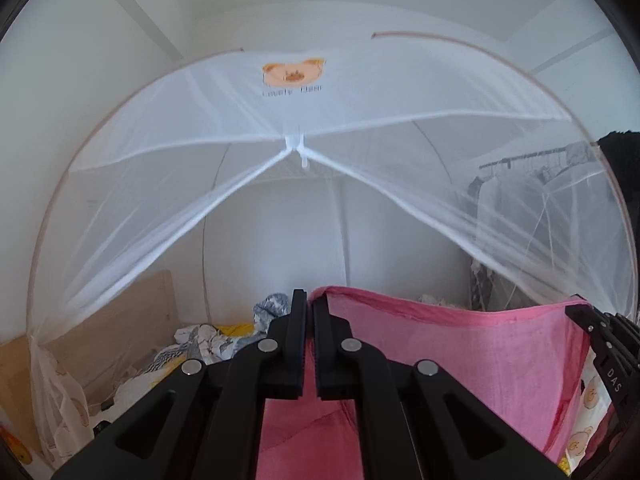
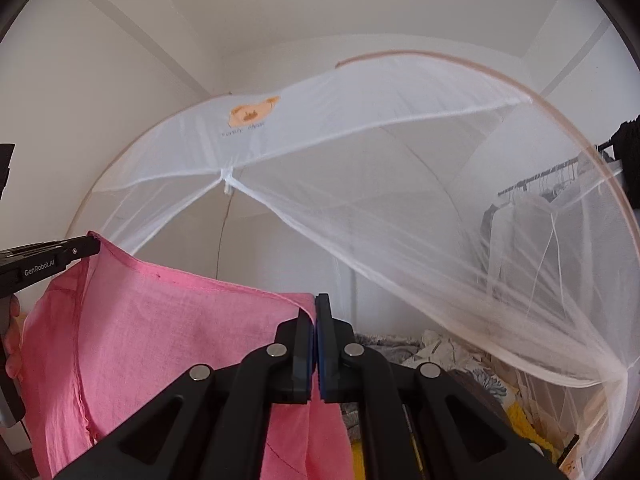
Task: Fold clothes
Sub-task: 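Lift the pink shirt high by its collar with both tools, then lower the shirt flat onto the yellow blanket and open both tools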
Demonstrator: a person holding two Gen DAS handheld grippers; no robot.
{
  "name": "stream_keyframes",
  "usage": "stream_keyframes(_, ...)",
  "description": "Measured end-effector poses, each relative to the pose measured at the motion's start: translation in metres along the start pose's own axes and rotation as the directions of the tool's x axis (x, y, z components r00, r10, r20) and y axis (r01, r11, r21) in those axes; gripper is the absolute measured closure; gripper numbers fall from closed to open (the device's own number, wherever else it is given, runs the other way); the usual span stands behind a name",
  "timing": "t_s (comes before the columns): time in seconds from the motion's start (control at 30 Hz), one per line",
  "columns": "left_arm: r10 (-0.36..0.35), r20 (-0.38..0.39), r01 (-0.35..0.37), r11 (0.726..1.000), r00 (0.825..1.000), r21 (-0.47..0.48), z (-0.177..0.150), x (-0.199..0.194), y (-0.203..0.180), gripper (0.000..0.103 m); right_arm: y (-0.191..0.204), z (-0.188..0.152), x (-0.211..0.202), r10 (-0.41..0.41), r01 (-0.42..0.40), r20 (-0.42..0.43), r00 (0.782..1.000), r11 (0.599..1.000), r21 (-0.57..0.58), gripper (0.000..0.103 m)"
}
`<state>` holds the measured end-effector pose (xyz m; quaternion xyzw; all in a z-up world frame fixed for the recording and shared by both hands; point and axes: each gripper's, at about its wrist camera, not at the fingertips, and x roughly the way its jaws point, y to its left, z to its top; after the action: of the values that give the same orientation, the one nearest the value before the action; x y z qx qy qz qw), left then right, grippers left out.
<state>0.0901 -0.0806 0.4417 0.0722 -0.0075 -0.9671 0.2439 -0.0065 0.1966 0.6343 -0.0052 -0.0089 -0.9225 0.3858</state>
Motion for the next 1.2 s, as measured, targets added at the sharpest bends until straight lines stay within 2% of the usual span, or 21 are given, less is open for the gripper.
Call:
stream_keyframes(0.13,0.025,-0.141,-0.026,1.0,0.99,-0.004,-0.036,0.099,-0.01,0.1,-0.012,-0.045,0.078,-0.017,0.018,-0.122,0.992,1.0,0.009,0.102)
stream_keyframes(0.23,0.04,-0.236,-0.041,0.999,0.971,0.004,-0.072,0.177,-0.018,0.1,-0.023,-0.088,0.143,-0.035,0.037,-0.21,0.977,0.999,0.006,0.102)
stream_keyframes(0.37,0.064,-0.337,-0.06,0.998,0.939,0.024,-0.12,0.27,-0.029,0.1,-0.039,-0.15,0.231,-0.057,0.062,-0.321,0.945,0.998,0.003,0.102)
stream_keyframes(0.53,0.096,-0.436,-0.093,0.995,0.895,0.03,-0.171,0.379,-0.021,0.1,-0.062,-0.233,0.347,-0.08,0.105,-0.474,0.877,0.994,0.026,0.102)
stream_keyframes(0.67,0.129,-0.502,-0.119,0.992,0.855,0.052,-0.224,0.45,-0.02,0.1,-0.075,-0.294,0.416,-0.075,0.125,-0.562,0.824,0.991,0.051,0.102)
stream_keyframes(0.8,0.155,-0.608,-0.111,0.988,0.779,0.11,-0.305,0.507,-0.026,0.1,-0.069,-0.354,0.463,-0.072,0.117,-0.647,0.759,0.993,0.028,0.102)
stream_keyframes(0.93,0.168,-0.709,-0.09,0.985,0.685,0.147,-0.384,0.542,-0.025,0.1,-0.066,-0.419,0.494,-0.057,0.119,-0.731,0.68,0.992,0.033,0.102)
stream_keyframes(0.97,0.161,-0.741,-0.079,0.986,0.653,0.145,-0.401,0.548,-0.023,0.096,-0.066,-0.434,0.498,-0.055,0.123,-0.748,0.661,0.992,0.036,0.102)
stream_keyframes(1.03,0.145,-0.8,-0.058,0.989,0.583,0.137,-0.43,0.558,-0.02,0.096,-0.067,-0.462,0.507,-0.032,0.123,-0.794,0.607,0.991,0.055,0.101)
stream_keyframes(1.1,0.114,-0.86,-0.041,0.993,0.498,0.108,-0.45,0.565,-0.013,0.088,-0.068,-0.488,0.516,-0.009,0.125,-0.854,0.52,0.99,0.066,0.1)
stream_keyframes(1.13,0.089,-0.874,-0.034,0.996,0.478,0.083,-0.453,0.567,-0.008,0.087,-0.068,-0.494,0.518,-0.014,0.127,-0.871,0.492,0.99,0.056,0.098)
stream_keyframes(1.17,0.053,-0.879,-0.021,0.999,0.474,0.049,-0.452,0.565,-0.002,0.087,-0.069,-0.499,0.519,-0.021,0.129,-0.883,0.468,0.991,0.044,0.096)
stream_keyframes(1.2,0.017,-0.879,-0.008,1.0,0.477,0.014,-0.447,0.561,0.005,0.087,-0.069,-0.499,0.517,-0.024,0.121,-0.885,0.465,0.992,0.037,0.094)
